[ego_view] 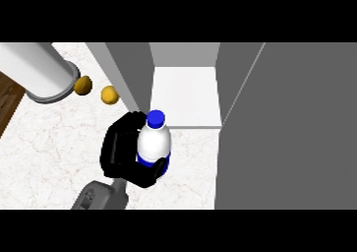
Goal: Pick up the bottled water, place it into the cabinet and close the cabinet
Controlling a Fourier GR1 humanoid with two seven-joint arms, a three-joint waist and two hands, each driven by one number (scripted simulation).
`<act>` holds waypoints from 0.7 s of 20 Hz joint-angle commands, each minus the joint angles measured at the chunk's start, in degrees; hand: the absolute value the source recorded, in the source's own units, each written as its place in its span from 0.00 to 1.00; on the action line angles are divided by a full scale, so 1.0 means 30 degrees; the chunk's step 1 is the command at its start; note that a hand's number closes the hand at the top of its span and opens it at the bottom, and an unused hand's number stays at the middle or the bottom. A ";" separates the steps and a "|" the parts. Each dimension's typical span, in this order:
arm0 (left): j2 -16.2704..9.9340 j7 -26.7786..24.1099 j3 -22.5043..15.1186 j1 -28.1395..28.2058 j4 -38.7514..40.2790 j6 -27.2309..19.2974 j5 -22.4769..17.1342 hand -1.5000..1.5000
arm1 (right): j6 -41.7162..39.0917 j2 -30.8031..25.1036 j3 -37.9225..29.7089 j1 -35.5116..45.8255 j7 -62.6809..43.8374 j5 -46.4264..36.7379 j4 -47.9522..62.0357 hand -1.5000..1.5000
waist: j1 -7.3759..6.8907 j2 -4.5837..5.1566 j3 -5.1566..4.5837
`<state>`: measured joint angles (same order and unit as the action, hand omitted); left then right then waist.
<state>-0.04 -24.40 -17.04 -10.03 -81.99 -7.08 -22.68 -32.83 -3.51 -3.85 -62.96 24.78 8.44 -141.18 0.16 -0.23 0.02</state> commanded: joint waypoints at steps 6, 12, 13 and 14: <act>0.0012 0.4358 -0.4155 -0.3882 -0.2826 -0.7312 0.0355 1.00 | -0.0048 0.0289 0.0287 0.0355 -0.1183 0.1099 -0.1418 0.00 | 0.0233 0.0028 0.0001; 0.0012 0.5399 -0.5173 -0.7464 -0.2196 -1.1696 0.0266 1.00 | -0.0042 -0.0461 -0.1241 0.1836 -0.1653 0.2388 -0.0407 0.00 | 0.0215 0.0084 0.0007; 0.0012 0.4452 -0.4980 -0.8045 -0.1232 -1.2110 -0.0135 1.00 | 0.0182 -0.0051 -0.0840 0.1287 -0.1999 0.2018 -0.1551 0.00 | 0.0382 0.0110 -0.0007; 0.0012 0.5103 -0.4478 -0.8489 -0.0727 -1.1423 -0.0219 1.00 | 0.0036 -0.0589 -0.1578 0.0754 -0.2435 0.3321 -0.2727 0.00 | 0.0387 0.0128 -0.0011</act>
<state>-0.01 -10.81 -30.52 -29.42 -87.01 -37.14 -22.50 -32.97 -4.04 -6.25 -59.31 22.22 9.54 -140.87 1.07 0.02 0.01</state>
